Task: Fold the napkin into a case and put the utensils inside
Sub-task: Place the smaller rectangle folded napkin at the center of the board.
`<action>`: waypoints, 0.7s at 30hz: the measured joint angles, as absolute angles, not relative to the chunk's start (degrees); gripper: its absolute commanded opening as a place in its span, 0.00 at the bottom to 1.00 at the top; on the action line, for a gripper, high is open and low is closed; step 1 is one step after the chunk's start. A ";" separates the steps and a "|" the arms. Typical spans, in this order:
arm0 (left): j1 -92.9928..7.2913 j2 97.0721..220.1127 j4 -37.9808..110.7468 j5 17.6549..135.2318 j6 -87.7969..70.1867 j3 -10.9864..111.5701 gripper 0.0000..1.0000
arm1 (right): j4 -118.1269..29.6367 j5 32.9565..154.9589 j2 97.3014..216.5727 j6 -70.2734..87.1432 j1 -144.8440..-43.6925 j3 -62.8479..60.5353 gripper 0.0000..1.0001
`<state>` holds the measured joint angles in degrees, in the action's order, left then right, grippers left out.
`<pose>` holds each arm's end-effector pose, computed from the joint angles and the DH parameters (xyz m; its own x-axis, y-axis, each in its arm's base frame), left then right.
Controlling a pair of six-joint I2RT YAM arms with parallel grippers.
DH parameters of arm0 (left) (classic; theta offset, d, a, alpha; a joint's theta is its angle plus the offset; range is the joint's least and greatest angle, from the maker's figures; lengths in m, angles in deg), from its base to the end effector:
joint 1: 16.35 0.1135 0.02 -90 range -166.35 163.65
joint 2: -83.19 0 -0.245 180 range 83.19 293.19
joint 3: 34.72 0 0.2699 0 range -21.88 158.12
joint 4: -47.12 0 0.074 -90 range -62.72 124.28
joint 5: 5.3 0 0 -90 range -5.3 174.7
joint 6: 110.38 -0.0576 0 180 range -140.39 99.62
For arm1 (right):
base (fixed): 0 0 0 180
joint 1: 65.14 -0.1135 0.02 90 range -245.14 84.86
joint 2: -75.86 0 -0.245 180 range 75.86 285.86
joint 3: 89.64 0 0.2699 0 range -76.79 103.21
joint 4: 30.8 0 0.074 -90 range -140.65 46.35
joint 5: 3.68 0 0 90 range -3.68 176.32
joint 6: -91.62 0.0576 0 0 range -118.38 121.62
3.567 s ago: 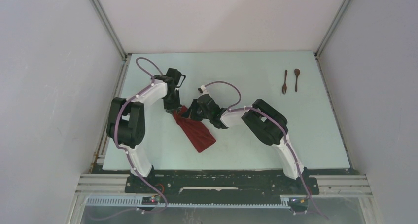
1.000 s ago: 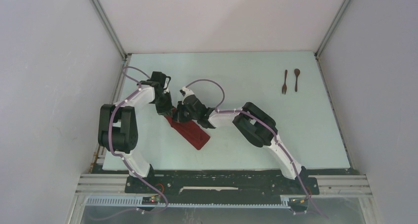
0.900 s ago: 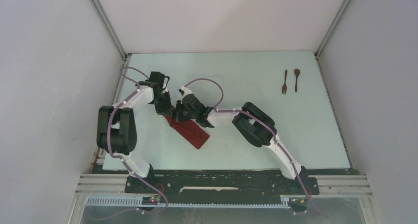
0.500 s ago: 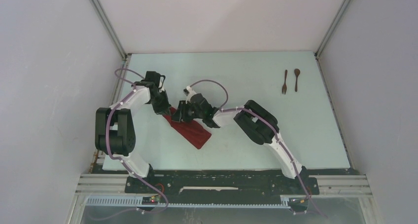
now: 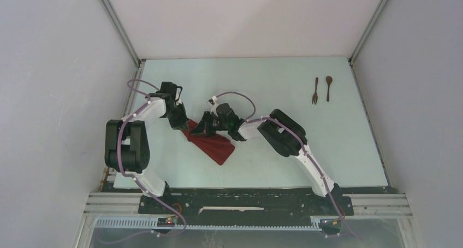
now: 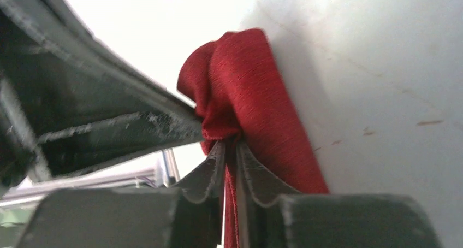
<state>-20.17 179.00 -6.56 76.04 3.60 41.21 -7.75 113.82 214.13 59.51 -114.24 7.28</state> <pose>0.3344 -0.0310 0.1399 -0.9184 -0.3414 -0.1999 -0.2899 0.9246 -0.2470 0.3231 0.4136 0.0590 -0.9203 0.0851 -0.3819 -0.3348 0.3336 0.8813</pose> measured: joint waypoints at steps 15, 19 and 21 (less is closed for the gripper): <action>-18.66 178.73 -5.27 75.45 4.28 40.69 0.00 | -26.28 104.34 217.30 55.77 -118.40 20.66 0.24; -17.56 178.27 -6.06 75.58 4.72 40.64 0.00 | -19.81 107.22 217.02 57.21 -117.30 17.12 0.47; -16.71 177.09 -6.36 75.73 4.98 40.45 0.00 | -15.66 109.56 216.06 58.55 -116.19 14.19 0.50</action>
